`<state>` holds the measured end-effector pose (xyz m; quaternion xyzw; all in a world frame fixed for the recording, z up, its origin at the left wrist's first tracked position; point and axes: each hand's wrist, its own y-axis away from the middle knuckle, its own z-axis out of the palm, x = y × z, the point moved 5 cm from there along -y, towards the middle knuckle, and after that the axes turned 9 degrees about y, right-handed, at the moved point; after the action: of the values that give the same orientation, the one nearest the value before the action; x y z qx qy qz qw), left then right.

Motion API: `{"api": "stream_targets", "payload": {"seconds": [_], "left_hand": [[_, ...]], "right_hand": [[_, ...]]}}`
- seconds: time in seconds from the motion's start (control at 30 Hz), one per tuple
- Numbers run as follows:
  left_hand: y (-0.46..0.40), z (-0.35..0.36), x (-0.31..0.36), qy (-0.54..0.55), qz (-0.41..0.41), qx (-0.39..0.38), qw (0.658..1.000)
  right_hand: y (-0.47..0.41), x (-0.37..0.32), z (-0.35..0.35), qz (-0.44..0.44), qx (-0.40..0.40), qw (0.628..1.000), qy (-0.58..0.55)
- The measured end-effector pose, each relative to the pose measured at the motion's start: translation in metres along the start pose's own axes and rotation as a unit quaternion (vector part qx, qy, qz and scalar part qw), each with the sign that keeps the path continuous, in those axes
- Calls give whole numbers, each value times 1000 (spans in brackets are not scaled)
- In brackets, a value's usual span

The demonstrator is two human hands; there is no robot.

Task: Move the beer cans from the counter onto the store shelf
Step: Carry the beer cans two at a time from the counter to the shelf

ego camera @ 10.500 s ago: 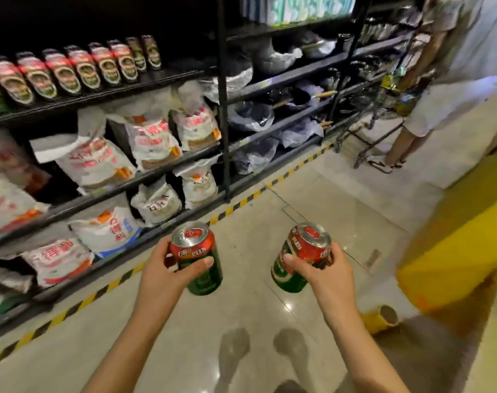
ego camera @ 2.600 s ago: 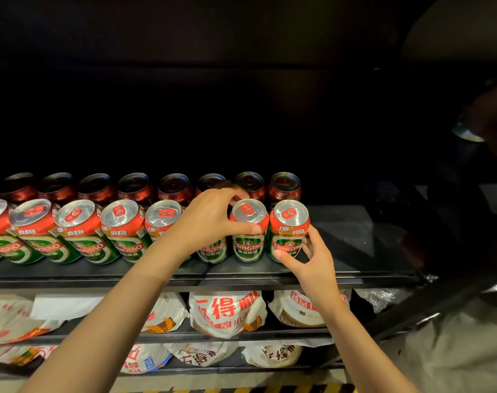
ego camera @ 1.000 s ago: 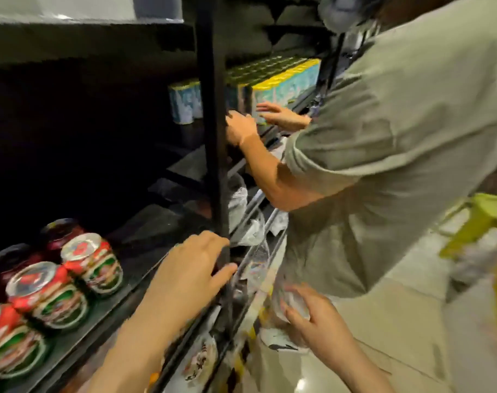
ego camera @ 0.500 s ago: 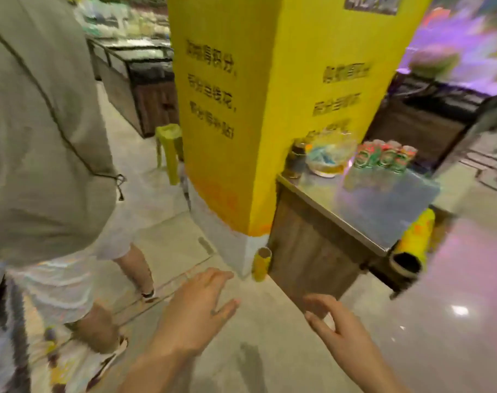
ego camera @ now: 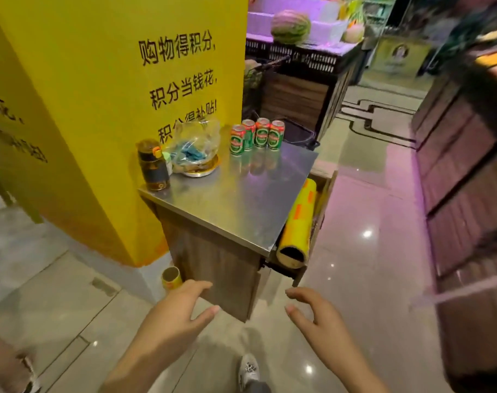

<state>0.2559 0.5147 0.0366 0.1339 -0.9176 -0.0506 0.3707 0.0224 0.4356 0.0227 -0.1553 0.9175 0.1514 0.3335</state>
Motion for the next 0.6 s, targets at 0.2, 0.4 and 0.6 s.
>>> {"api": "stream_targets", "payload": {"seconds": [0.2,0.4,0.6], "left_hand": [[-139,-5,25,19,-33,6,999],[-247,-1,68,10,21,27,999],[-342,-3,105,49,46,30,997]], "right_hand": [[-126,-5,-62,-54,-4,998,25],[-218,41,-125,-10,33,999,41],[-313,58,-148,-2,4,999,39]]}}
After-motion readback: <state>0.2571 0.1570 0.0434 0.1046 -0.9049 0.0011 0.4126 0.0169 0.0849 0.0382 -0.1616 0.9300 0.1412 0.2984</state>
